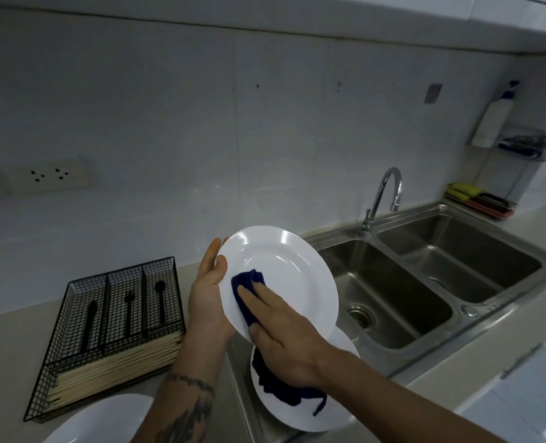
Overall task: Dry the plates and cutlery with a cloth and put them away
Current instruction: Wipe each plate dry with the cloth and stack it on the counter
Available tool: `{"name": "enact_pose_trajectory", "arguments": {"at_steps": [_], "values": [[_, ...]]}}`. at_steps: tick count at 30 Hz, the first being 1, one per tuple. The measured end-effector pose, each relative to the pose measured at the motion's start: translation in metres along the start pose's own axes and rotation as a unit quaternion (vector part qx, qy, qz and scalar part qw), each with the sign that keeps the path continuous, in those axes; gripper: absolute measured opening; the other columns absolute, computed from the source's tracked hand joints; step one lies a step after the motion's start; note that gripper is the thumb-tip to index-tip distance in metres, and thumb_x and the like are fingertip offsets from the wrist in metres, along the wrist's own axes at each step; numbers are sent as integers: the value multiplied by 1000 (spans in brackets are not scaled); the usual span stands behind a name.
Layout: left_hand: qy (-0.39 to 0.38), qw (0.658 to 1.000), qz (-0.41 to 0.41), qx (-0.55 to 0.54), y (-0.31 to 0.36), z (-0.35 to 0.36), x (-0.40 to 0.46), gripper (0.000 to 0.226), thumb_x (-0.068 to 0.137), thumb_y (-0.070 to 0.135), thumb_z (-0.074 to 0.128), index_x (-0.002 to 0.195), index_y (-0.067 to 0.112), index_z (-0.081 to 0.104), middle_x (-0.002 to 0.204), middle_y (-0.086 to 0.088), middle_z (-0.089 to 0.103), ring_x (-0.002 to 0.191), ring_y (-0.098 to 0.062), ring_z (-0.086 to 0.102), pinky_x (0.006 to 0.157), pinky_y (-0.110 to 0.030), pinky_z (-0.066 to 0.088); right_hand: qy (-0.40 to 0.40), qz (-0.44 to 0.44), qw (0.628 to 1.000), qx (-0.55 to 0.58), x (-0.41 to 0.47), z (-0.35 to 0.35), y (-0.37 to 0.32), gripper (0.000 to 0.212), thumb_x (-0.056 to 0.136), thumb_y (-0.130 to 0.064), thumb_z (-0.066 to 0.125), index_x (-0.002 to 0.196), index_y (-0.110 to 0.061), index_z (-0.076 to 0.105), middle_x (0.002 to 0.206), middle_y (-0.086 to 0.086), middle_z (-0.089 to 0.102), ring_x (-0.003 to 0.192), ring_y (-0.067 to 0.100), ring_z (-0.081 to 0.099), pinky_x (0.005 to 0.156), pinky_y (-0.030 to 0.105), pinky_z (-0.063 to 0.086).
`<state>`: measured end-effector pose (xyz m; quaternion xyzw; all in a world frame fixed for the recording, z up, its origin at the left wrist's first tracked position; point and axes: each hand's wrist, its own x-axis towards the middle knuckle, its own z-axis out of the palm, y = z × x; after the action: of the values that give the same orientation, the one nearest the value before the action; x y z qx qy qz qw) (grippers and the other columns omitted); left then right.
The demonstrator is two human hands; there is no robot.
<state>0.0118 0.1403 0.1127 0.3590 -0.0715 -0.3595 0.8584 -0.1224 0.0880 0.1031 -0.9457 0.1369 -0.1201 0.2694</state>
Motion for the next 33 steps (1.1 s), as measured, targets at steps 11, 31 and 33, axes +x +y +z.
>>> {"name": "enact_pose_trajectory", "arguments": {"at_steps": [11,31,33], "values": [[-37,999,-1,23,11,4,-8,39,100,10,47,134,26,54,127,3,67,103,-22,68,82,-38,57,130,89,948,-278,67,-41,59,71,93,-44,27,152,-27,-9,162,3,-2,148,25,-6,112,67,0],[122,991,24,53,14,-15,25,45,98,5,50,137,28,54,137,-5,57,111,-31,61,93,-49,52,11,28,999,-26,-1,-6,25,57,97,-34,45,151,-30,27,155,-6,29,140,12,25,113,27,17],[160,985,14,67,18,-19,33,51,100,5,48,147,23,44,146,-8,50,117,-32,57,100,-50,48,47,-22,998,-36,1,-14,19,58,91,-39,54,146,-33,37,145,-11,43,129,10,37,109,27,28]]}}
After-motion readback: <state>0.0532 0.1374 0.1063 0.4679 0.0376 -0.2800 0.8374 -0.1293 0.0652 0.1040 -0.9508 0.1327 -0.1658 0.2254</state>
